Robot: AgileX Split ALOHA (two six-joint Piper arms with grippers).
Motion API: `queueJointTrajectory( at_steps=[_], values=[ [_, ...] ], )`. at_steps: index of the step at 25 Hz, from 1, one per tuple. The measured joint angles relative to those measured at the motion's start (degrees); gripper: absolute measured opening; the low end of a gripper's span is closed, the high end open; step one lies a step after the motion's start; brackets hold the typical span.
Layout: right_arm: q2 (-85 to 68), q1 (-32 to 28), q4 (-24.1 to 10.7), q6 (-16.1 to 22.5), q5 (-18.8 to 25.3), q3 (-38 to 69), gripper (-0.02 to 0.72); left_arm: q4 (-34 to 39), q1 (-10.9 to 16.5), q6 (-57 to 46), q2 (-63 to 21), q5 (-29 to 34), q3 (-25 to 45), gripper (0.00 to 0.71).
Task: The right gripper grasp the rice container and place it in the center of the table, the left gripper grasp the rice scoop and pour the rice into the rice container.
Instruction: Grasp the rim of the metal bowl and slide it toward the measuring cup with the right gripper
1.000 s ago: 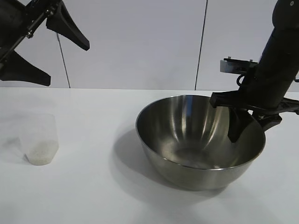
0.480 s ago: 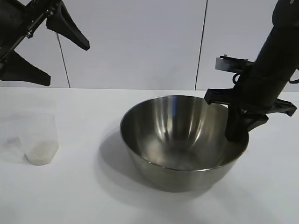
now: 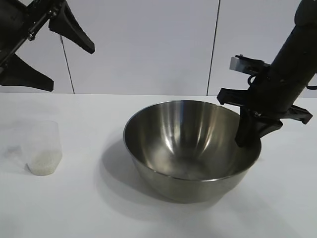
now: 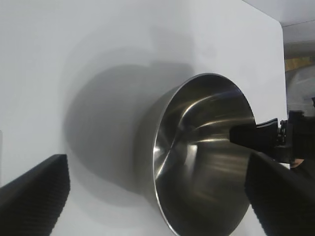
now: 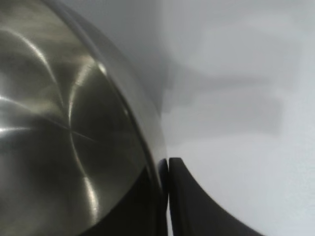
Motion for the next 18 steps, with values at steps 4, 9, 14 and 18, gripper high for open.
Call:
queueJointTrajectory(
  at_steps=[4,9,14,18],
  values=[
    [-1.49,-2.85,3.42,-2.73,1.38,0.00,0.011,0.00,0.00,0.00,0.00,0.00,0.00,0.694],
    [-1.68,-3.30,4.65,-3.49,2.19,0.00,0.011,0.00,0.00,0.00,0.00,0.00,0.00,0.694],
    [-1.68,-3.30,5.57,-3.49,2.49,0.00,0.011,0.00,0.00,0.00,0.00,0.00,0.00,0.694],
    [-1.68,-3.30,5.62,-3.50,2.50,0.00,0.011,0.00,0.00,0.00,0.00,0.00,0.00,0.694]
  ],
)
